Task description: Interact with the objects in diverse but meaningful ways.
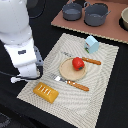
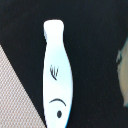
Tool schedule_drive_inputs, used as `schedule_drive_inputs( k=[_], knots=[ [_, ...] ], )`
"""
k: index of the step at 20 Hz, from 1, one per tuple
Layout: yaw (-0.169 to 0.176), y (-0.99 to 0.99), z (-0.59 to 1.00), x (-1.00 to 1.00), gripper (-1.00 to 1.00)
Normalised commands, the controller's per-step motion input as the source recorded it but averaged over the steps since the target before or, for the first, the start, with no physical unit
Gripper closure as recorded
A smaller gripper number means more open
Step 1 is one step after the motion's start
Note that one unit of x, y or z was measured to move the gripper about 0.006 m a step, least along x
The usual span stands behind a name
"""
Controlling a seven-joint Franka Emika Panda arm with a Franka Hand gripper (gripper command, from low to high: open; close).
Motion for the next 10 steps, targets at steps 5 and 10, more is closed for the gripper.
schedule_drive_inputs(
  k=[5,10],
  knots=[
    [0.040,0.00,-0.38,-0.39,-1.00],
    [0.041,0.00,-0.36,-0.39,-1.00]
  ],
)
